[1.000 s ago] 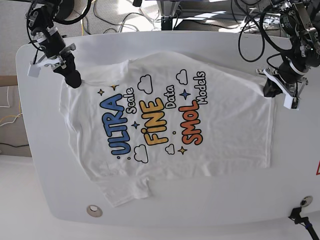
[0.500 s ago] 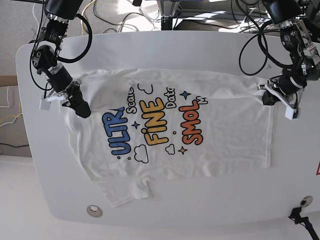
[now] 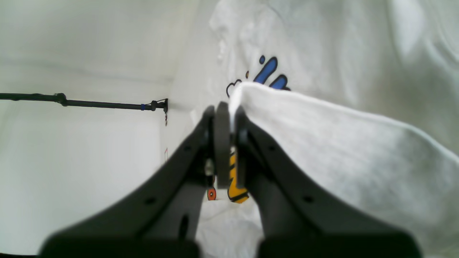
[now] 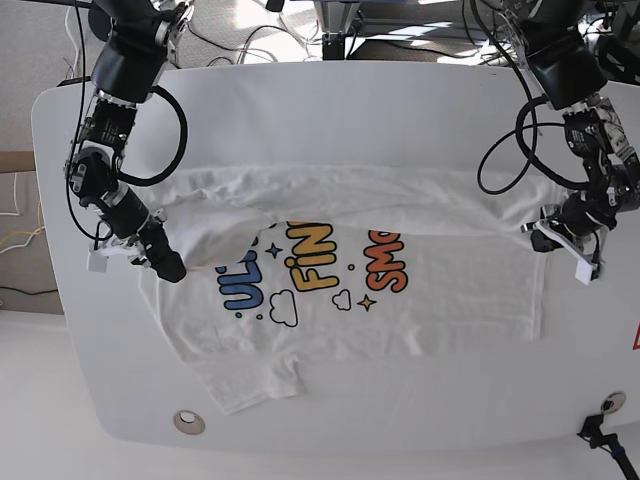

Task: Fold the T-shirt properly
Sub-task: 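Lift the shoulder edge with both grippers and fold it over the print, then lower the folded edge and open both grippers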

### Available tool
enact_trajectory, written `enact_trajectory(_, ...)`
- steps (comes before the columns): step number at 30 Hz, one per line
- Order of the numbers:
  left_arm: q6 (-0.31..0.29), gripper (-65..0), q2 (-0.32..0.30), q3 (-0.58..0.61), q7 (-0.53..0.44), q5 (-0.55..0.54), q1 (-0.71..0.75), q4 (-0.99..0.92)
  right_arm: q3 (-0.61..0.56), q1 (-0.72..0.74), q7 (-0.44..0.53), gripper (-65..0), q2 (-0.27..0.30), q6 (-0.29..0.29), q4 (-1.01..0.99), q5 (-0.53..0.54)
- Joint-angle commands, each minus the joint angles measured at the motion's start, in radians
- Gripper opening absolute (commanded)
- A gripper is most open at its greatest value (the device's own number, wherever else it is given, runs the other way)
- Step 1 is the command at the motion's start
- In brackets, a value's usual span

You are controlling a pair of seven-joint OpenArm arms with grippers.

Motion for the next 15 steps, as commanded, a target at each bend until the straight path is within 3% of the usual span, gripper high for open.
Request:
enact_trajectory(1,-0.003,-65.0,-0.016,-0.002,-0.038,-0.01,-0.021,0.013,0.004,0.029,0.008,-65.0,0.015,0.014,-0.001,0.018)
enact_trajectory(8,-0.003,-65.0,-0.019,-0.003,-0.057,-0.01,-0.023,0.011,0.004,0.069,0.009,-65.0,0.011,0.014,-0.004,-0.064)
enact_trajectory(15,-0.003,-65.0,-0.02,-0.002,-0.086,-0.01,-0.023,0.01,0.004,0.102,0.009,-65.0,0.014,0.014,-0.006,-0.071)
